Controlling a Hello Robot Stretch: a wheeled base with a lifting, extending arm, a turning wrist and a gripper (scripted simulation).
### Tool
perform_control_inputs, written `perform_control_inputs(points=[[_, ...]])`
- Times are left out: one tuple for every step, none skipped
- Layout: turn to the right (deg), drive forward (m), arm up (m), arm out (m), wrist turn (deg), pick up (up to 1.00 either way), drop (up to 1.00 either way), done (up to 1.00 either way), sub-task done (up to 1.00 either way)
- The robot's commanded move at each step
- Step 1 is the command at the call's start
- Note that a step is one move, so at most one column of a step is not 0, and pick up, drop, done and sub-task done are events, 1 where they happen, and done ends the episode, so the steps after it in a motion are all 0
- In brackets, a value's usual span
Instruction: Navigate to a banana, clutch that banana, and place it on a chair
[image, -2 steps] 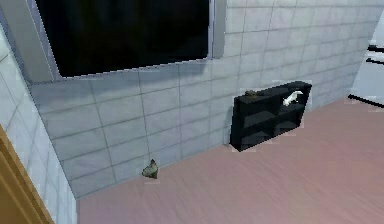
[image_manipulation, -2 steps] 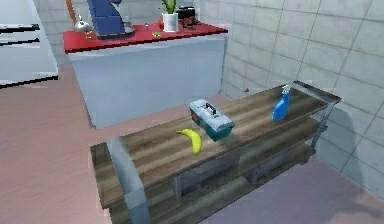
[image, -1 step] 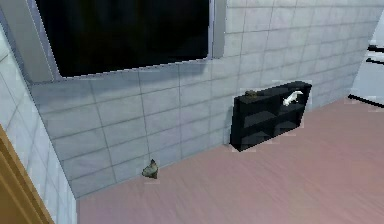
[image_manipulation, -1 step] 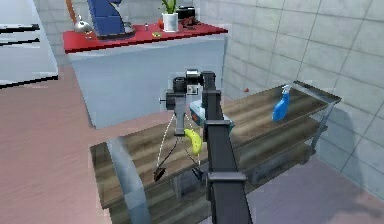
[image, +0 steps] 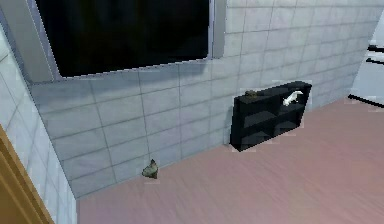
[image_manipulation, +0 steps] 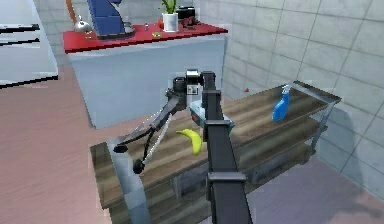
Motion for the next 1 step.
perform_control_inputs(points=[[0.0,0.0,0.0,0.0,45.0,0.0,0.0,0.0,0.0]])
